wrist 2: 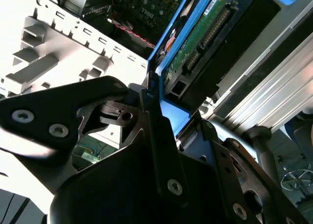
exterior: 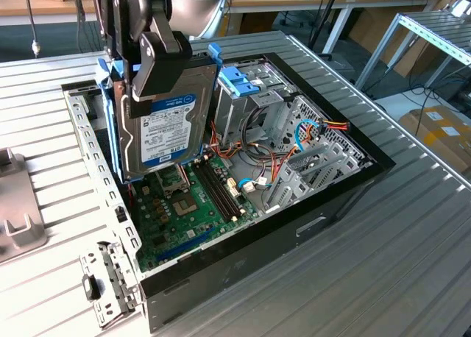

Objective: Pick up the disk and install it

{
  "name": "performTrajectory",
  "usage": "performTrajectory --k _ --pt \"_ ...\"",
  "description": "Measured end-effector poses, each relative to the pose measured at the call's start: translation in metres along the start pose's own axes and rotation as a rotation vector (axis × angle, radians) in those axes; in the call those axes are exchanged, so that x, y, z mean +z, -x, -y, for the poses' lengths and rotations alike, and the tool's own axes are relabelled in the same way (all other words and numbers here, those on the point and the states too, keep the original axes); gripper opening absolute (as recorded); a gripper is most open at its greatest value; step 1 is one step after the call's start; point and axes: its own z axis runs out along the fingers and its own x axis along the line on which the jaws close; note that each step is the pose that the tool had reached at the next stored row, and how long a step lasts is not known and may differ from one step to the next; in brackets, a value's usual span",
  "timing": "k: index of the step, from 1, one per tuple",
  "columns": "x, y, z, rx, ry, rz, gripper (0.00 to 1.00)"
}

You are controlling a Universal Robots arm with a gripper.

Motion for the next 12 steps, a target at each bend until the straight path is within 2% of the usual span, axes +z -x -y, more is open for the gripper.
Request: performTrajectory --k 4,12 --pt "0.0000 -0.0005 0.0037 0.000 0.0000 0.0000 0.37" --pt "0.0000 -0.0058 0.0062 0.000 0.0001 -0.0001 0.37"
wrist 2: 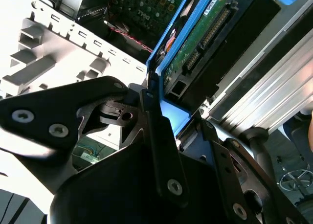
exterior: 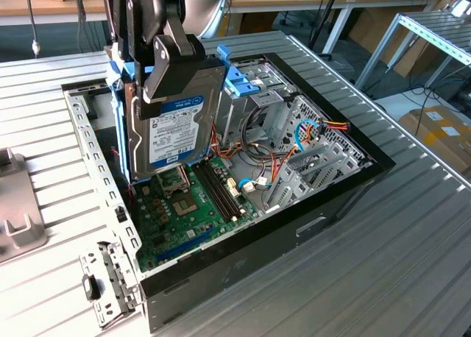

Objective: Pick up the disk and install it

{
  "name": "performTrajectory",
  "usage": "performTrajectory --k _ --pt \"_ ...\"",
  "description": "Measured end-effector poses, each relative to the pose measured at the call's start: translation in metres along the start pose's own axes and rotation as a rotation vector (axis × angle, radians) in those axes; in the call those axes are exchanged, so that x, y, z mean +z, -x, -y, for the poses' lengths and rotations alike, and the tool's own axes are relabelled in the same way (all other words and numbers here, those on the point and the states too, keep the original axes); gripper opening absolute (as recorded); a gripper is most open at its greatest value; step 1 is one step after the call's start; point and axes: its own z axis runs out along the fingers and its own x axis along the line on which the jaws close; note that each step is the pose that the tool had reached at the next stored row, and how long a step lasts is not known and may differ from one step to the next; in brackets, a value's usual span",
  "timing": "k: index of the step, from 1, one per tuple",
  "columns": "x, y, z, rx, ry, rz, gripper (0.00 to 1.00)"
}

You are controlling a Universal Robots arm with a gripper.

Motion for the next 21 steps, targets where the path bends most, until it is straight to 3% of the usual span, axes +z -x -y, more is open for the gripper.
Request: performTrajectory --k 21 --pt "0.0002 -0.0153 0.0079 0.000 0.0000 0.0000 0.37"
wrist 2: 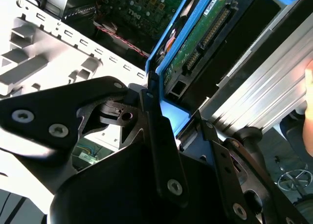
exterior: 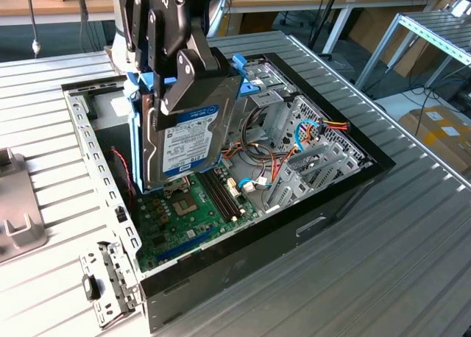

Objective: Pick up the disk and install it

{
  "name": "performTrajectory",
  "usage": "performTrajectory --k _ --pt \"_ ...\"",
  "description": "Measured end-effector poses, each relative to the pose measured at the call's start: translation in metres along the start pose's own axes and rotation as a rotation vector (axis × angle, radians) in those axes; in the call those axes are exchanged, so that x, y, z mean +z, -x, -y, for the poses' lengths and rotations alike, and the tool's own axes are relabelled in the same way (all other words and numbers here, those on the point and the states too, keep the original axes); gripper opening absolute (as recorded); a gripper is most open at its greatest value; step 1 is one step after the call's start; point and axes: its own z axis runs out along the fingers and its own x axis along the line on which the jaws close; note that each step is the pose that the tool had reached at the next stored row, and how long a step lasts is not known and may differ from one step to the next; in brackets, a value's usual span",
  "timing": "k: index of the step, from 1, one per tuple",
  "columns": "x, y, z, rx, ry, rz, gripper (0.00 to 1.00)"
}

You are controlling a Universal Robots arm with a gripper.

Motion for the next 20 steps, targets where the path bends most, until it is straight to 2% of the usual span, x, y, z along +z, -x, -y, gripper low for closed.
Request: performTrajectory --k 20 --pt "0.0000 -0.0142 0.0060 0.000 0.0000 0.0000 0.37"
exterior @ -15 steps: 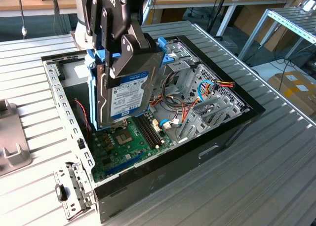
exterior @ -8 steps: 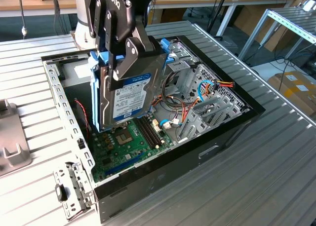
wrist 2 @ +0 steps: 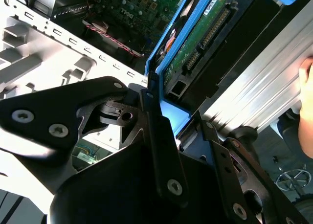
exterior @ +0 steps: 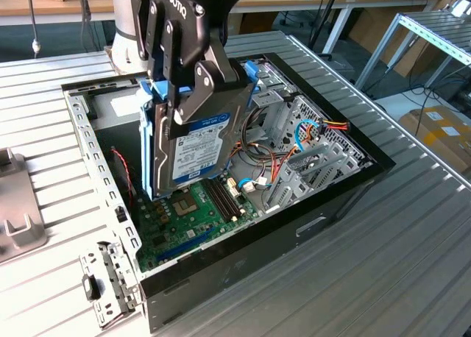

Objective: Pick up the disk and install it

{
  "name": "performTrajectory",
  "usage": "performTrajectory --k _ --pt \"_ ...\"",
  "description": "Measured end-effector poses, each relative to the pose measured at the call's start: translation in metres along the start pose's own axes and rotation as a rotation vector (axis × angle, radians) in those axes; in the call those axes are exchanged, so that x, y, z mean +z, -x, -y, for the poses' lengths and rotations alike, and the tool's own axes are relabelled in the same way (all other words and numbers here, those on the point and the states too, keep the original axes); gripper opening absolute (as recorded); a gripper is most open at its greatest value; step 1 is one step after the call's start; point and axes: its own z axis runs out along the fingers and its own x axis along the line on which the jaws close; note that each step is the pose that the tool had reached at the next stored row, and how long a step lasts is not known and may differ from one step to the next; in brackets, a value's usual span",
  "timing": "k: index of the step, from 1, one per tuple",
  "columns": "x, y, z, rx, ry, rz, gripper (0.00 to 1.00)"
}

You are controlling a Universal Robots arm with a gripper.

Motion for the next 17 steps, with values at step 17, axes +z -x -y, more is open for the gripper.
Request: performTrajectory --k 17 --pt "0.0001 -0.0237 0.0055 0.000 0.0000 0.0000 0.37"
